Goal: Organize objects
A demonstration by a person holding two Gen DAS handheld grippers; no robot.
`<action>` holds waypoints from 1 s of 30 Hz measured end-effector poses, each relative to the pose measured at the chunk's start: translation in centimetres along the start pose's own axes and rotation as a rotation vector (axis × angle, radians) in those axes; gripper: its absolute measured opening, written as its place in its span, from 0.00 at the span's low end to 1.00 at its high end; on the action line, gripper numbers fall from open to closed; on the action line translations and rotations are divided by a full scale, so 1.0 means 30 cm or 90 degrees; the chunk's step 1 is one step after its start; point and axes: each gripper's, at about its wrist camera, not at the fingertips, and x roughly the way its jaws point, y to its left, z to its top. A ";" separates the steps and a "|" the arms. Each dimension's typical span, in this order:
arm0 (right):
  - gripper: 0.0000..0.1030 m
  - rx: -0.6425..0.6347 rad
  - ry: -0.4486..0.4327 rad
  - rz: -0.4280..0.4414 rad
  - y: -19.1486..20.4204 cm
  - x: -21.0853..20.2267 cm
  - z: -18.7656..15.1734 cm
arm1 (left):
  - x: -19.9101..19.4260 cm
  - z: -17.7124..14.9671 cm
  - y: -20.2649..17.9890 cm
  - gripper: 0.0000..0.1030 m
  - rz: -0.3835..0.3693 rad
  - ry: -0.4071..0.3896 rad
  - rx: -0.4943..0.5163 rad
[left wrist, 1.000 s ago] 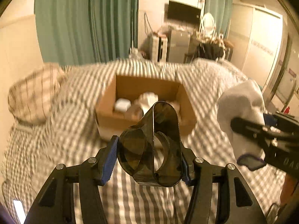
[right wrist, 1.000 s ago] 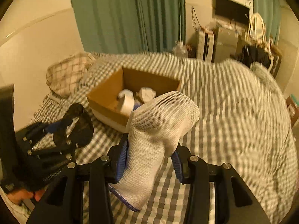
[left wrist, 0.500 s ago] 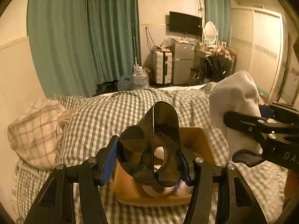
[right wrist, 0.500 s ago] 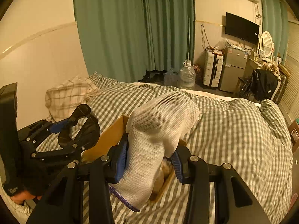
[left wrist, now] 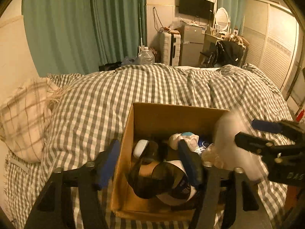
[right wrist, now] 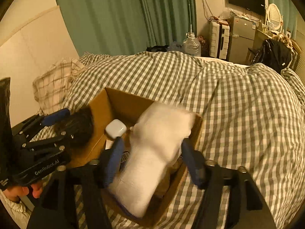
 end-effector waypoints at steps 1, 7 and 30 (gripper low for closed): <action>0.72 0.000 -0.011 -0.010 -0.005 -0.026 0.000 | -0.015 0.001 0.000 0.83 0.004 -0.006 0.001; 0.84 0.007 -0.092 -0.055 0.017 -0.260 0.011 | -0.208 0.014 -0.001 0.93 0.026 -0.065 0.000; 1.00 0.021 -0.226 -0.184 0.122 -0.570 -0.303 | -0.594 -0.261 -0.027 1.00 0.126 -0.233 -0.022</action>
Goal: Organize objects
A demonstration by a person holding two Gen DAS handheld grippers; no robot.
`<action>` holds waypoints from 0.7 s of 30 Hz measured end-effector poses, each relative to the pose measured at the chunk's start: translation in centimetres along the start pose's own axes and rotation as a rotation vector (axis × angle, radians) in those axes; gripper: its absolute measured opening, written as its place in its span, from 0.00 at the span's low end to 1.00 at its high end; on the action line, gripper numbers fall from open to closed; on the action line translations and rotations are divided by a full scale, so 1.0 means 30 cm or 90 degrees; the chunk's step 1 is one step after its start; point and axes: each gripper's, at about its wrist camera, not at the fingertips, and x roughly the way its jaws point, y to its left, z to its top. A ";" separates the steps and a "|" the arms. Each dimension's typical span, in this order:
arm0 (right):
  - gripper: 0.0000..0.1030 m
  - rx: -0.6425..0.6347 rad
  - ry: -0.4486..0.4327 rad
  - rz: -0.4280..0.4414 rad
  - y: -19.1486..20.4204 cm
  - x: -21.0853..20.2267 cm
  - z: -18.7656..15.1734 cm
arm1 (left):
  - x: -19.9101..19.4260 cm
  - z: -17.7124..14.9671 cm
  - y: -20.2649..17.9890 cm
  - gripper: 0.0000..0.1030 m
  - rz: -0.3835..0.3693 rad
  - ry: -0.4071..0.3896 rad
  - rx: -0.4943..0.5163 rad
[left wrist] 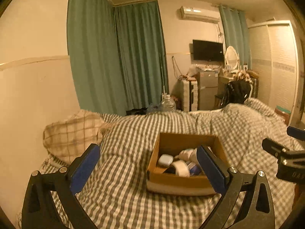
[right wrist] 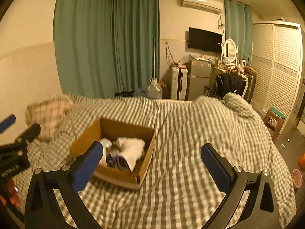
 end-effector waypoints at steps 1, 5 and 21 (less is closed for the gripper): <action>1.00 -0.011 0.010 -0.006 0.010 0.020 -0.022 | 0.011 -0.017 0.002 1.00 0.002 0.010 -0.003; 1.00 -0.034 0.012 -0.012 0.046 0.067 -0.061 | 0.058 -0.066 0.017 1.00 -0.002 0.056 -0.013; 1.00 -0.008 0.013 -0.021 0.046 0.082 -0.081 | 0.060 -0.091 0.014 1.00 -0.019 0.054 -0.018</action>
